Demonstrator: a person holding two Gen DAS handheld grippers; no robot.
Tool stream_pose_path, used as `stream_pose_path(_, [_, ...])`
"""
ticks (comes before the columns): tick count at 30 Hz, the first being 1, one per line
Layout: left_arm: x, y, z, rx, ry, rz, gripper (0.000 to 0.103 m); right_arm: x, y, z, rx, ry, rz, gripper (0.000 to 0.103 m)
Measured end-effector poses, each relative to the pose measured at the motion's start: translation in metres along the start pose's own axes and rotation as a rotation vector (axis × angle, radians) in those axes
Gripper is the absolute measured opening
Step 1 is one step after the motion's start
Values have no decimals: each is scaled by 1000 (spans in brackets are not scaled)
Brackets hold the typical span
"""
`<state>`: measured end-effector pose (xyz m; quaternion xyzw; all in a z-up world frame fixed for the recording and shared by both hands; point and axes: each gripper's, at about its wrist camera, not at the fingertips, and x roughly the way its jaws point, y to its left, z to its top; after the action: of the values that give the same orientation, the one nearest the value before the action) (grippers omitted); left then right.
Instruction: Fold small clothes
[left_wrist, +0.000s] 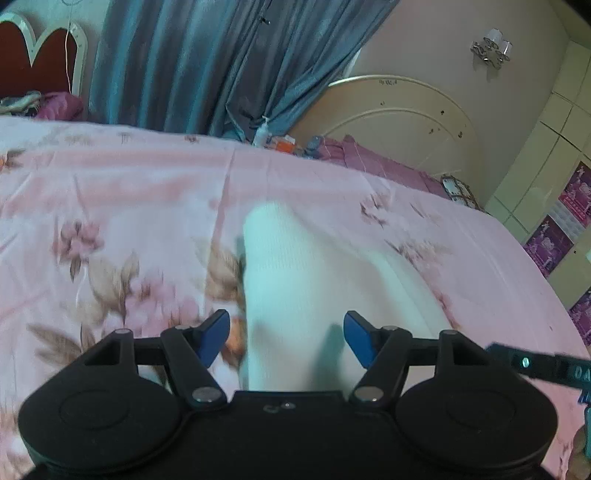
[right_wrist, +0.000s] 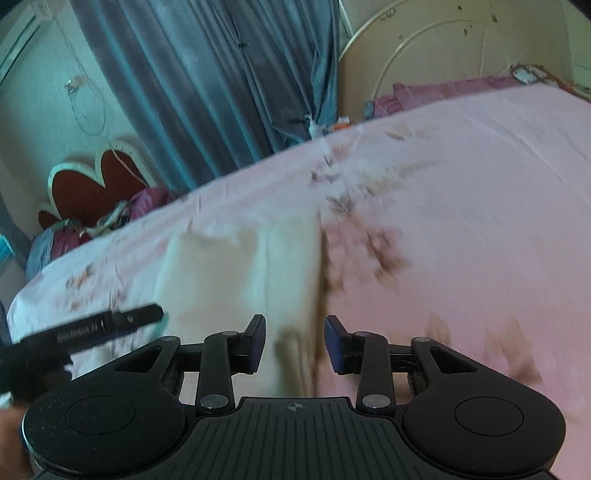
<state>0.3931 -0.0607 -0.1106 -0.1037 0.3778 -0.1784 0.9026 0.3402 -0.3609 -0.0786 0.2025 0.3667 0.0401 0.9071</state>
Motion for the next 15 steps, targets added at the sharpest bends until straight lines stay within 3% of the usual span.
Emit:
stream_pose_path(9, [43, 7, 24, -26, 15, 44, 60, 81, 39, 42, -95, -19, -54, 35])
stream_pose_path(14, [60, 18, 14, -43, 30, 71, 64, 131, 28, 29, -191, 52, -181, 35])
stream_pose_path(15, [60, 19, 13, -46, 29, 65, 64, 133, 21, 26, -180, 41, -165, 35])
